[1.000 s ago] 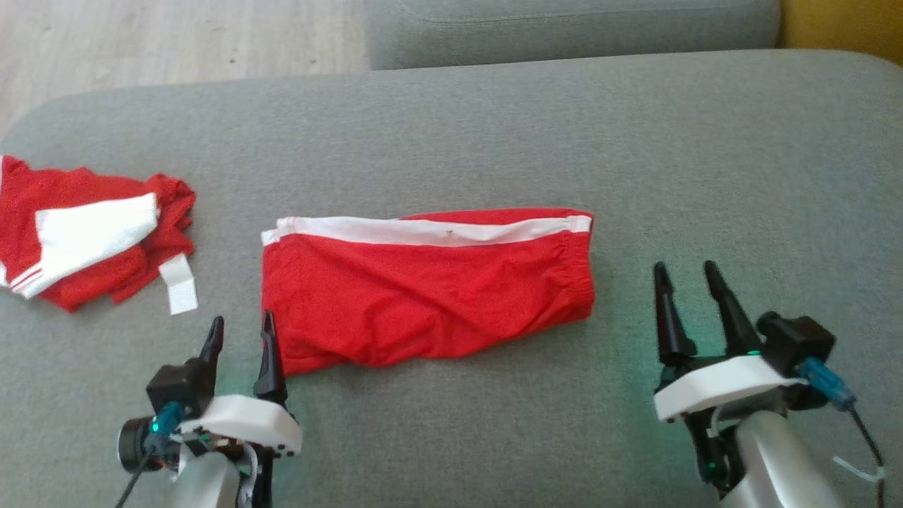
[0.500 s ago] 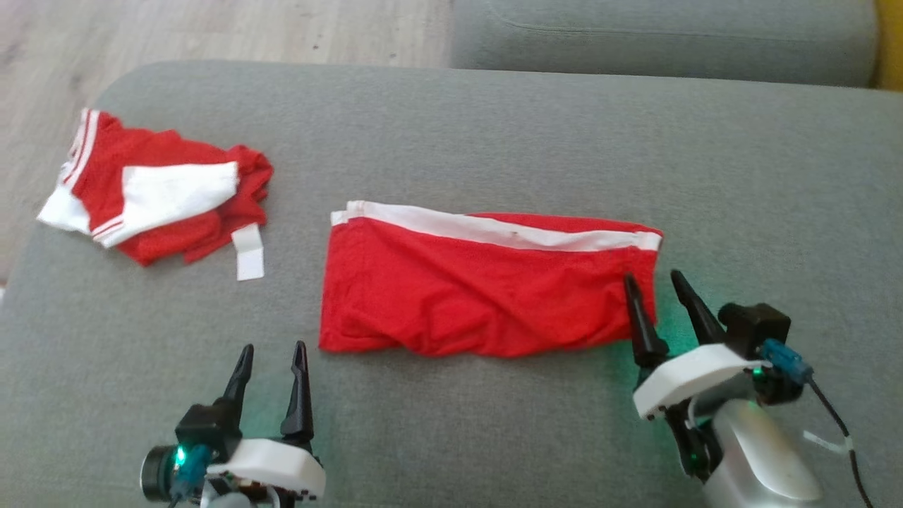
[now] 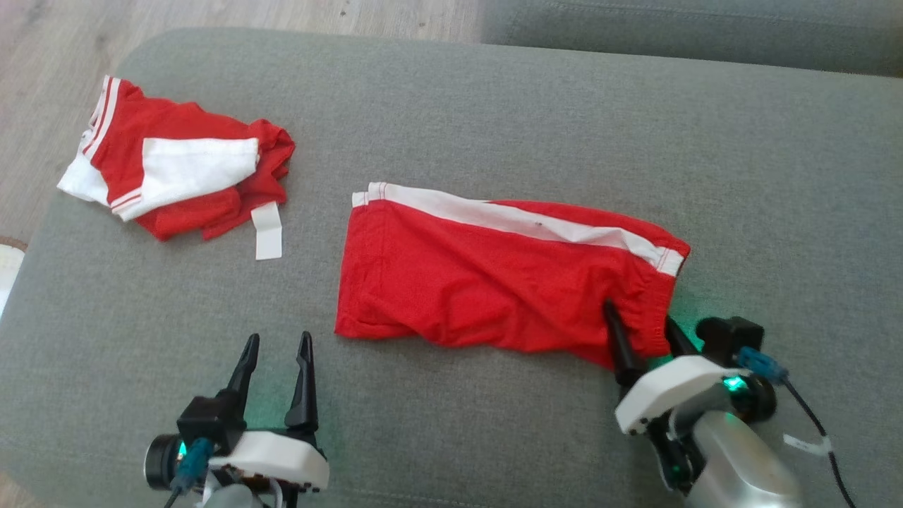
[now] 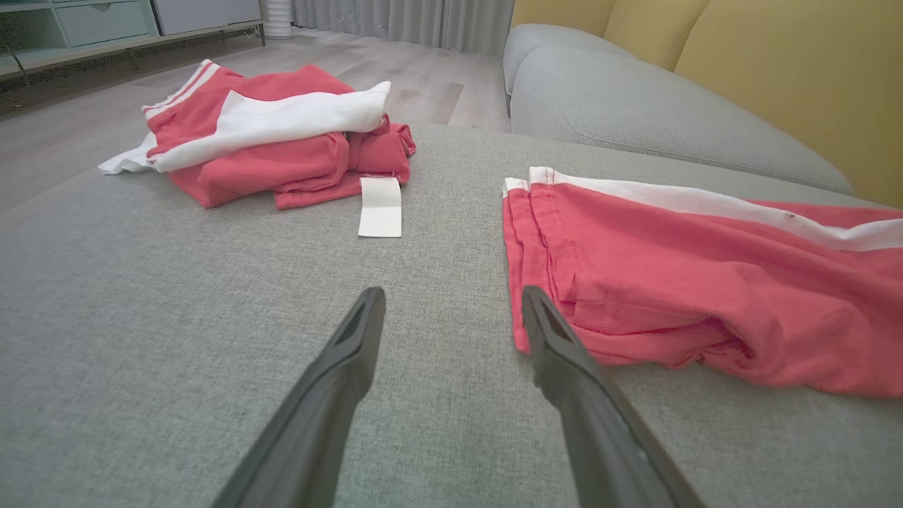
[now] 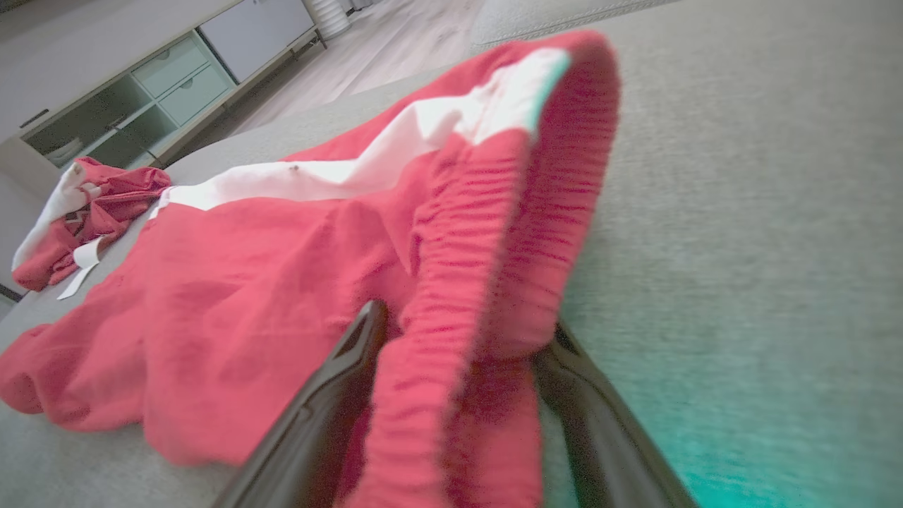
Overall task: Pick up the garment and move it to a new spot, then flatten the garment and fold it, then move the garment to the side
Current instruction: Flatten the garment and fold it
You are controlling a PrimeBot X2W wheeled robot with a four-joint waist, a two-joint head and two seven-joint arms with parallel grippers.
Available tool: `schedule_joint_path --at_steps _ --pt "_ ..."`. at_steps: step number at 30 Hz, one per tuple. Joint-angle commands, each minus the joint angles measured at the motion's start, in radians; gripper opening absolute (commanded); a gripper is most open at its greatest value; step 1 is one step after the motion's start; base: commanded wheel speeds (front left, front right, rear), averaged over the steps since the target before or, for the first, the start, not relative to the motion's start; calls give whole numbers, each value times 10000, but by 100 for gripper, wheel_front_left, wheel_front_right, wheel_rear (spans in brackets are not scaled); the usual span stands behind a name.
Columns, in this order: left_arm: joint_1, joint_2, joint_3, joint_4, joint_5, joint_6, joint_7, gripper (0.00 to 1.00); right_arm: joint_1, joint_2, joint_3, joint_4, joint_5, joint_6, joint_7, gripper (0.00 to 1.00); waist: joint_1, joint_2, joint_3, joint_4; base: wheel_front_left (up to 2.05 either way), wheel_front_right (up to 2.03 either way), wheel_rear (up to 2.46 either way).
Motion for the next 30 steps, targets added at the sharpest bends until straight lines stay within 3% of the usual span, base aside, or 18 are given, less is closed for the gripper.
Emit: schedule_joint_path --at_steps 1,2,3,5,6,13,21,25,30 --pt "-364 22 274 -299 -53 33 -95 100 -223 70 480 -163 226 65 -57 100 -1 0 41 18 0 0 0" --pt "-369 22 272 -294 -56 28 -95 100 -268 70 579 -159 384 65 -57 92 -1 0 62 19 0 0 0" --pt "-374 21 271 -292 -58 26 -95 100 -310 70 625 -131 526 65 -57 69 -1 0 75 19 0 0 0" --pt "-382 21 265 -296 -65 29 -95 100 -408 70 638 -50 717 65 -57 4 -1 0 106 17 0 0 0" --pt "-385 21 256 -297 -63 27 -95 100 -445 70 587 2 813 65 -57 0 -1 0 117 8 0 0 0" --pt "-379 21 240 -349 -33 33 -95 100 -532 70 -198 82 1022 65 -57 0 -1 0 93 -299 0 0 0" --pt "-310 21 -13 -375 -179 3 -95 100 -371 70 -1902 -393 -111 65 -57 0 -1 0 -119 -936 0 0 0" --pt "-374 21 -368 -325 -322 38 -95 100 -566 70 -1452 -1141 -177 65 -57 0 -1 0 -163 -897 0 0 0" --pt "-381 20 -874 -218 -523 48 -95 100 -978 70 143 -1857 200 65 -57 0 -1 0 -230 -298 0 0 0"
